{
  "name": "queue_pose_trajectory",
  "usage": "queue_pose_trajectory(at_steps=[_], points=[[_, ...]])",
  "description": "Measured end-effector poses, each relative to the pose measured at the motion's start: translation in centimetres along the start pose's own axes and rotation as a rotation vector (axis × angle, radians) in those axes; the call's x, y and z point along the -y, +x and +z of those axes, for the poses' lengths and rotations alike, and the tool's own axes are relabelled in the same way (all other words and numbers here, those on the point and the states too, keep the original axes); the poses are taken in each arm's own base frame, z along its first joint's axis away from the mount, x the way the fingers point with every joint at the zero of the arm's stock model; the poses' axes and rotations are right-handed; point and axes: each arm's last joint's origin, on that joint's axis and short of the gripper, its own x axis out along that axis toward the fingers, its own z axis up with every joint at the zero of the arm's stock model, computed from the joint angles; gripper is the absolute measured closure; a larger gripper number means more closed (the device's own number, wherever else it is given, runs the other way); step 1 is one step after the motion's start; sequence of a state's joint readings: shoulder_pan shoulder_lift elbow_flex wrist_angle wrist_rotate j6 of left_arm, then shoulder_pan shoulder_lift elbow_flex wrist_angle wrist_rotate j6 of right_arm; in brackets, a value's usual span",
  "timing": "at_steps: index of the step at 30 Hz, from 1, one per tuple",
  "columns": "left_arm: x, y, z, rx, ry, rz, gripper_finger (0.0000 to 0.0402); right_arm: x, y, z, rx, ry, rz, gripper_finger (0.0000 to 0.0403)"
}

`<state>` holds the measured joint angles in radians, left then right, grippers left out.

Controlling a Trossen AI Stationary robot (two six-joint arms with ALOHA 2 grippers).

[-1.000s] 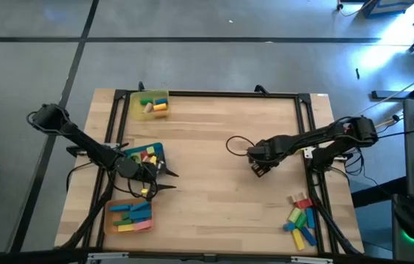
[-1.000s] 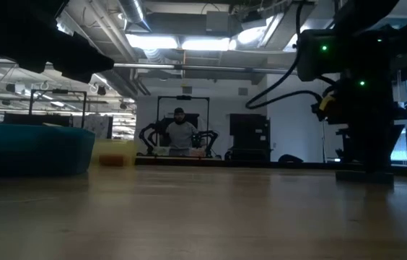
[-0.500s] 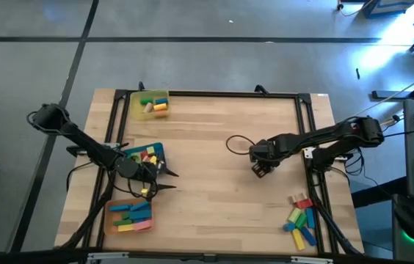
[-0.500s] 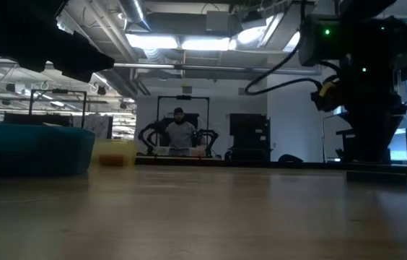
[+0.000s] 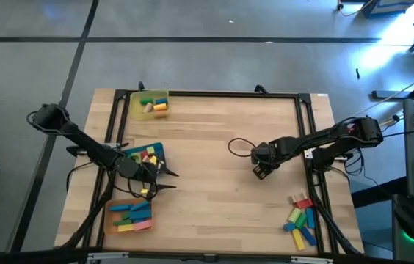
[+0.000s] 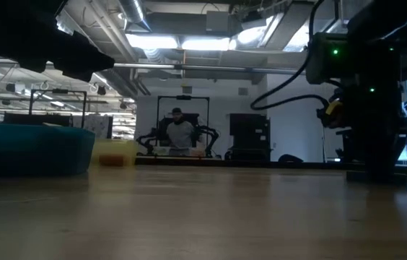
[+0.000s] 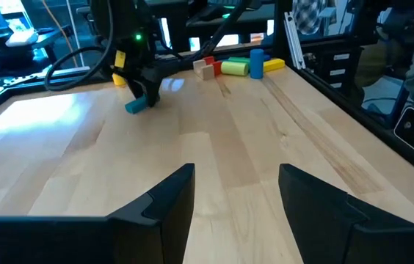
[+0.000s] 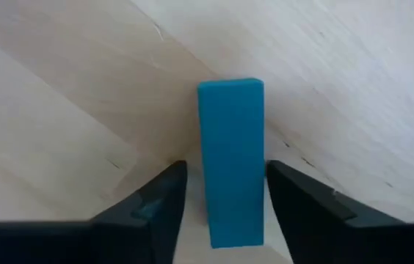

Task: Sort blocks by size
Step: Put the blue block into the orange bin

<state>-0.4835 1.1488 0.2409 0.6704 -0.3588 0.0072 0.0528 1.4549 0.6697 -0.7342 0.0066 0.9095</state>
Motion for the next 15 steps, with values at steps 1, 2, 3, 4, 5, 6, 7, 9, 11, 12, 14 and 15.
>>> queue_pose_trajectory(at_steps=[1,2,3,4,5,6,7,9,11,12,14,15], points=[[0.0,0.0,0.0,0.0,-0.001,0.0,0.0219,0.1,0.1,0.0,-0.002,-0.001,-0.002,0.0222],[0.0,0.0,0.0,0.0,-0.001,0.0,0.0219,0.1,0.1,-0.1,-0.003,-0.001,-0.004,0.0233],[0.0,0.0,0.0,0.0,-0.001,0.0,0.0219,0.1,0.1,-0.1,-0.003,-0.002,-0.005,0.0246],[0.0,0.0,0.0,-0.001,0.001,0.0,0.0219,0.1,0.1,-0.1,-0.003,-0.004,-0.006,0.026],[0.0,0.0,0.0,-0.002,0.003,0.0,0.0219,0.1,0.1,-0.1,-0.002,-0.006,-0.008,0.0275],[0.0,0.0,0.0,-0.003,0.003,0.0,0.0219,0.1,0.2,-0.1,0.001,-0.006,-0.008,0.0288],[0.0,0.0,0.0,-0.003,0.002,0.0,0.0219,0.1,0.2,-0.1,0.004,-0.002,-0.007,0.0297],[0.0,0.0,0.0,-0.001,-0.003,0.0,0.0219,0.0,0.2,0.0,0.016,0.017,-0.002,0.0298],[0.0,0.0,0.0,0.005,-0.006,0.0,0.0219,-0.3,0.2,-0.2,0.039,0.004,-0.003,0.0298],[0.0,0.0,0.1,0.009,-0.009,0.0,0.0219,-0.5,0.2,-0.3,0.055,-0.01,-0.004,0.0298],[0.0,0.0,0.2,0.016,-0.034,0.0,0.0219,-1.0,-0.1,-0.3,0.08,-0.039,0.0,0.0298],[0.0,0.0,0.2,0.022,-0.051,-0.001,0.0219,-1.4,-0.3,-0.4,0.096,-0.051,0.011,0.0298]])
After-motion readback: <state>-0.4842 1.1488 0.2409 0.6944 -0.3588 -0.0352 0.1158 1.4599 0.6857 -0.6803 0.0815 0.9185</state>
